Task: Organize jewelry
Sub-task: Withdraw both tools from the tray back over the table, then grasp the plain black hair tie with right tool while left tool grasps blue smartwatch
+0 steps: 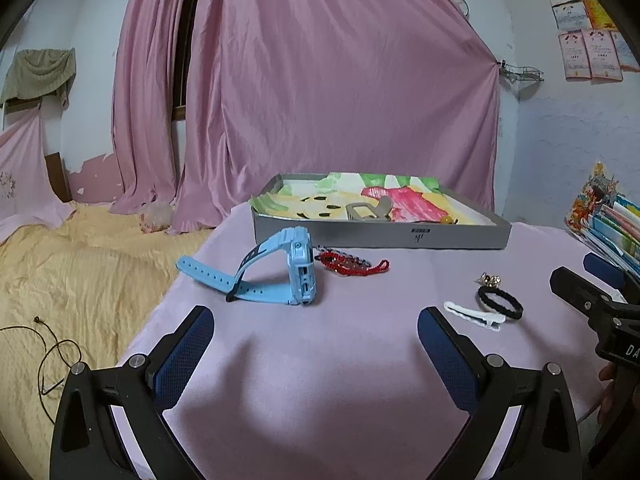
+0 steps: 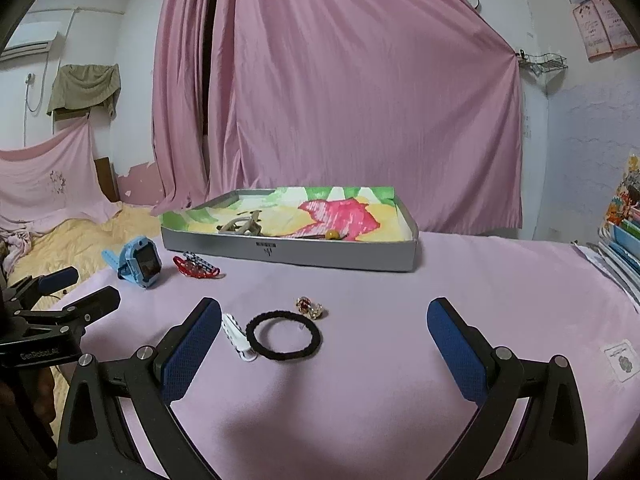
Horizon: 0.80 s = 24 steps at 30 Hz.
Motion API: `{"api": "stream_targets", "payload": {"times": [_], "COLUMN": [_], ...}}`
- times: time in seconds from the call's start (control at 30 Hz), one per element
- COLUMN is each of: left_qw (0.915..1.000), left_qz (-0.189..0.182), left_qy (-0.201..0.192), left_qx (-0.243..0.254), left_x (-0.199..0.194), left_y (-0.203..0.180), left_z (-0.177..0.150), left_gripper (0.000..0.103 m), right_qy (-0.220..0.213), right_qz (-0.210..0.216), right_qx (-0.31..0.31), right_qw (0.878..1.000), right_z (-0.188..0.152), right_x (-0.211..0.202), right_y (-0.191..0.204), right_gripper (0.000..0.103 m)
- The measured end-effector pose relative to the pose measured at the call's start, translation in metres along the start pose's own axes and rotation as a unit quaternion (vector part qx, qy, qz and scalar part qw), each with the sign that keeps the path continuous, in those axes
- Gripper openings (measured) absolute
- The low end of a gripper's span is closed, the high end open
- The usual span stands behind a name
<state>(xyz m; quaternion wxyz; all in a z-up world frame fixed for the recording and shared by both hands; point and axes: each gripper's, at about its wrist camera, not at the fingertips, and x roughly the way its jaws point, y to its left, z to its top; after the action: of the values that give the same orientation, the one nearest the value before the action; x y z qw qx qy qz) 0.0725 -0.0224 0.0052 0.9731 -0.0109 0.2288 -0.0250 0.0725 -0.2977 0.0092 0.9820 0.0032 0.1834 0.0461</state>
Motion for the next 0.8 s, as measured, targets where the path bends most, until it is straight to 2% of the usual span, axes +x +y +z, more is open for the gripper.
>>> {"api": "stream_targets", "payload": {"times": [0.17,0.4,0.67,0.7,0.77,0.8], "left_qw": [0.9998,0.999,0.9968,0.9965,0.9963,0.9961], "left_qz": [-0.002,-0.009,-0.017,-0.018,-0.021,-0.021], "left_qy": [0.02,0.043,0.078,0.081,0.084,0.086], "left_qx": [0.001,0.004,0.004,0.003,0.002,0.002], "left_x": [0.006,0.014,0.032,0.034,0.037,0.039], "left_y": [0.002,0.004,0.004,0.004,0.004,0.004], "left_z": [0.001,0.01,0.022,0.023,0.025,0.027], "left_gripper": [0.102,0.102,0.102,0.102,0.102,0.098], "right_qy": [0.026,0.088,0.143,0.148,0.159,0.168], "right_qz": [0.0,0.008,0.031,0.036,0.039,0.039], "right_qx": [0.002,-0.016,-0.021,-0.021,-0.028,-0.033], "right_qw": [1.0,0.996,0.989,0.988,0.986,0.984], "right_z": [-0.001,0.005,0.013,0.014,0.017,0.017], "right_x": [0.009,0.028,0.048,0.051,0.057,0.061], "right_y": [-0.001,0.002,-0.004,-0.006,-0.008,-0.008], "right_gripper": [0.101,0.101,0.101,0.099,0.089,0.079]}}
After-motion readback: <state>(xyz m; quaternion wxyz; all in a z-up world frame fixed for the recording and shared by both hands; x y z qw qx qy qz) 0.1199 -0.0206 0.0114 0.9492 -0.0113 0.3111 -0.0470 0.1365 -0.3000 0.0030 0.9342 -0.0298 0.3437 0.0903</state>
